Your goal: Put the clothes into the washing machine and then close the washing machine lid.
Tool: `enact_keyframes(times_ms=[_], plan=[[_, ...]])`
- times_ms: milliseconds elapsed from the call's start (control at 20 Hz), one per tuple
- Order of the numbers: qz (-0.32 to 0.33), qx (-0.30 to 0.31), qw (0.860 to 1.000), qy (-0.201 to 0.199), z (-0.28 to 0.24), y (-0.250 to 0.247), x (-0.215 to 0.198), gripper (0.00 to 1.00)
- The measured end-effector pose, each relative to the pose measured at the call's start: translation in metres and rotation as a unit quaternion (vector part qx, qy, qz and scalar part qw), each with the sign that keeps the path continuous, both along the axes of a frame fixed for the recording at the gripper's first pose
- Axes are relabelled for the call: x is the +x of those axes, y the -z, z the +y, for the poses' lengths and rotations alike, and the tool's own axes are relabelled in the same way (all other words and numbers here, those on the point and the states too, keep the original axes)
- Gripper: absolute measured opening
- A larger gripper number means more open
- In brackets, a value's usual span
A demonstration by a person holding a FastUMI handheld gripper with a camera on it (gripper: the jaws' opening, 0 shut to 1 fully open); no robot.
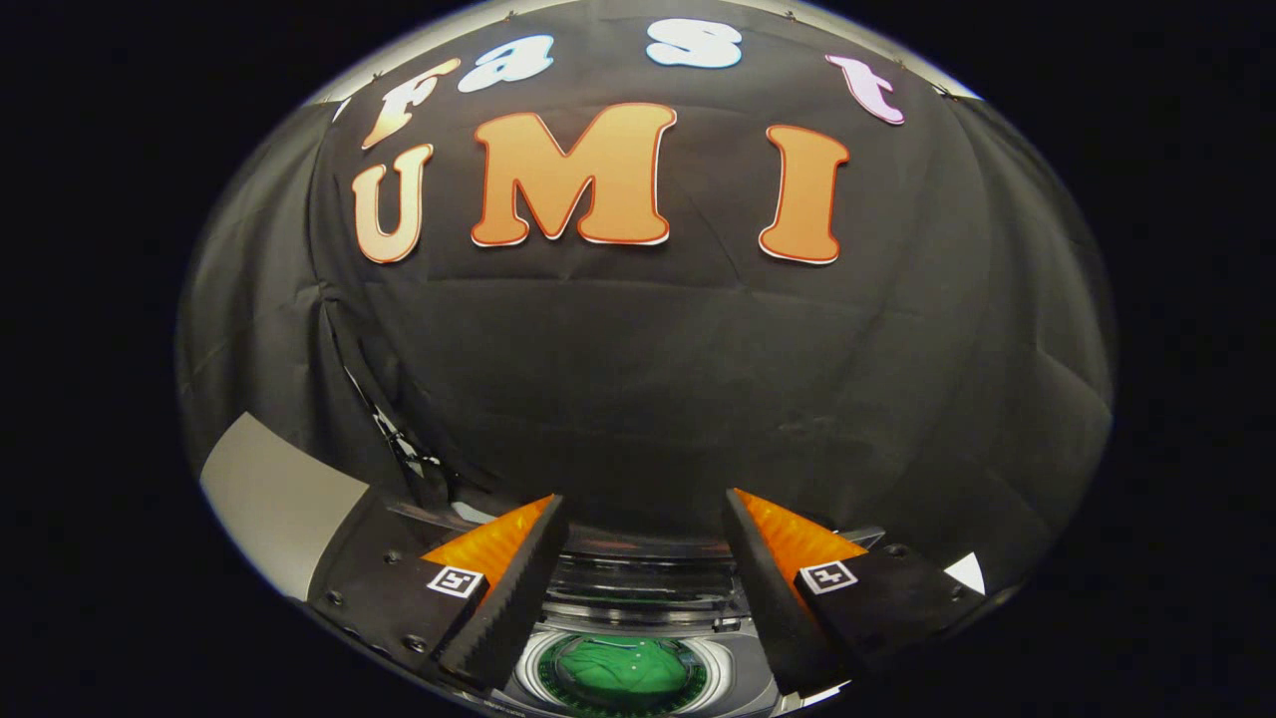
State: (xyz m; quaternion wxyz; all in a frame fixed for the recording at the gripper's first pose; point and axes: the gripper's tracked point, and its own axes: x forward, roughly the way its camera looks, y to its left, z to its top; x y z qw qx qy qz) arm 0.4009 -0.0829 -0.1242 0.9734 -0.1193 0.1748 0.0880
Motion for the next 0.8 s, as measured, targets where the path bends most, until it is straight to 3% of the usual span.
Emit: enact_keyframes(times_ms=[550, 800], plan=[[0.047, -0.003, 0.999, -0.006, 0.014, 0.037, 0.03, 0.99], [0.063, 0.045, 0.997, 0.0, 0.013, 0.041, 0.022, 0.98]])
